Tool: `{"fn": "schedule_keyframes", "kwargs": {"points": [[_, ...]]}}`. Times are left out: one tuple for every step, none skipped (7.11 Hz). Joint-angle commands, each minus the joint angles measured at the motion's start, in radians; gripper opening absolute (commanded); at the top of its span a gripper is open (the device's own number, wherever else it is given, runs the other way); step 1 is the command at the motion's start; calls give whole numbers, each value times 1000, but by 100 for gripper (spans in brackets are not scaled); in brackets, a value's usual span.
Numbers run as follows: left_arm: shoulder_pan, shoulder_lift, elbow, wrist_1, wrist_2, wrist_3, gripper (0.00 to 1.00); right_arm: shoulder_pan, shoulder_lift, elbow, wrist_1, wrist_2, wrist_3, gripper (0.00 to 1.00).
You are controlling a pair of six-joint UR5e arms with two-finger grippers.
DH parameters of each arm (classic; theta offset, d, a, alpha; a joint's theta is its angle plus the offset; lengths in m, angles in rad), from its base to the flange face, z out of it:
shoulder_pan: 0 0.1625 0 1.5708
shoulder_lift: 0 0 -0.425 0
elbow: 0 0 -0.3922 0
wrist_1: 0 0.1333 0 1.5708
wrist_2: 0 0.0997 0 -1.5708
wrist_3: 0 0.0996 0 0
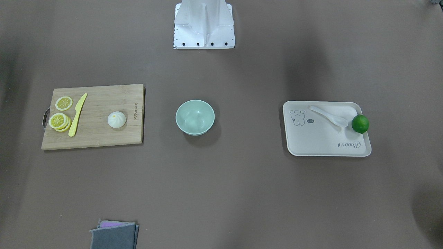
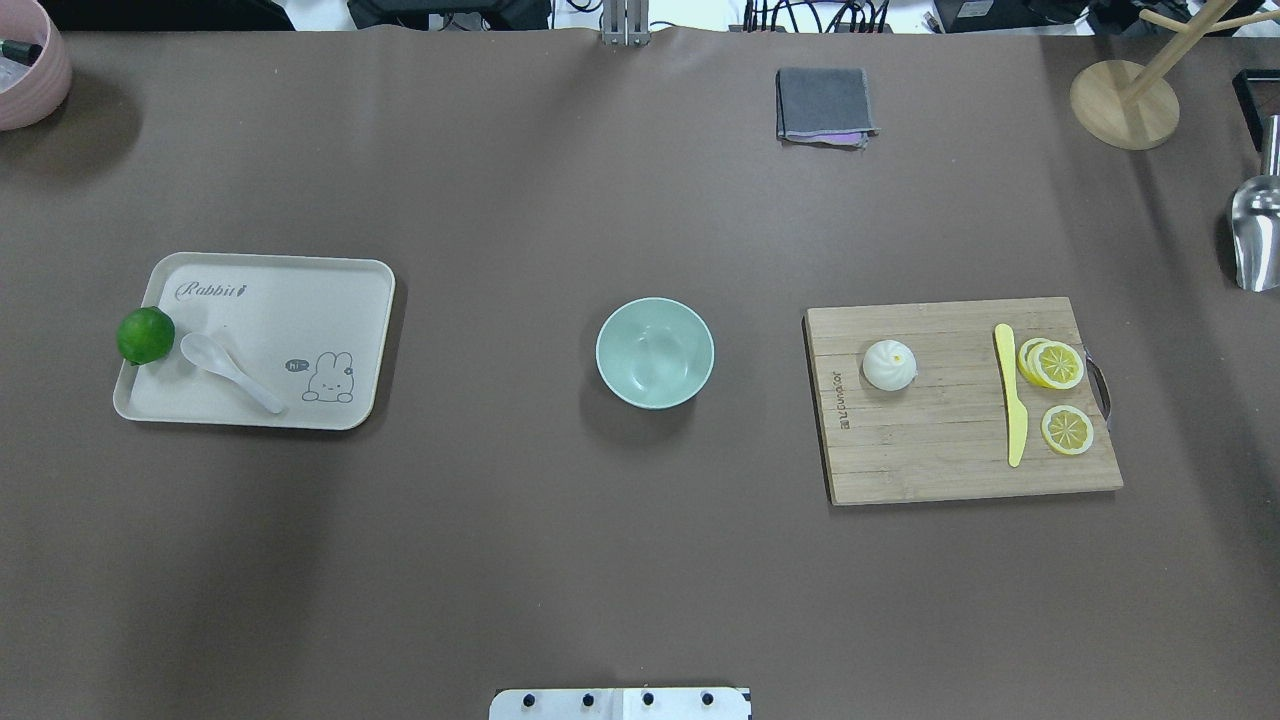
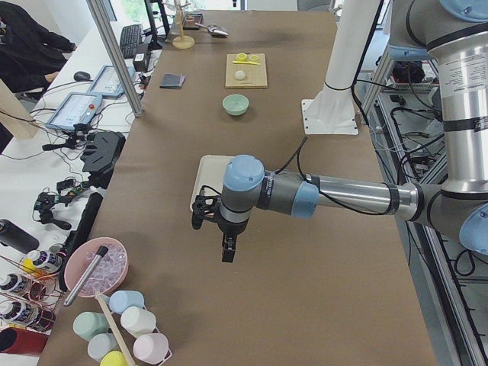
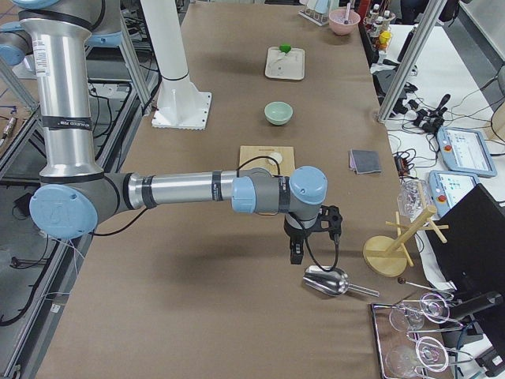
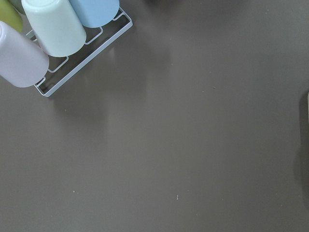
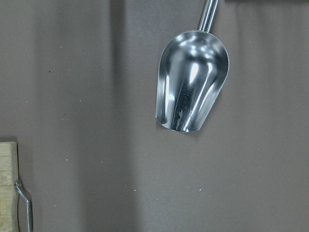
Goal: Put spoon and bun in bowl
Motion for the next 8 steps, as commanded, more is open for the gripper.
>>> {"fn": "schedule_keyframes", "kwargs": {"points": [[0, 3, -2, -9, 0, 3, 98, 0, -6, 2, 0, 0, -1, 100], [0, 3, 3, -9, 0, 1, 98, 0, -6, 2, 0, 0, -2, 100], [0, 3, 3, -9, 0, 0, 98, 0, -6, 2, 2, 0, -2, 100], [0, 3, 5, -10, 0, 1, 98, 0, -6, 3, 2, 0, -2, 100], [1, 3, 6, -10, -9, 3, 98, 0, -6, 6, 2, 0, -2, 100], [1, 1, 2, -7, -17, 3, 98, 0, -6, 8, 2, 0, -2, 100], [1, 0, 2, -6, -17, 1, 98, 0, -6, 8, 2, 2, -2, 100], [1, -1, 0, -6, -20, 1, 98, 0, -8, 8, 2, 2, -3, 100]]}}
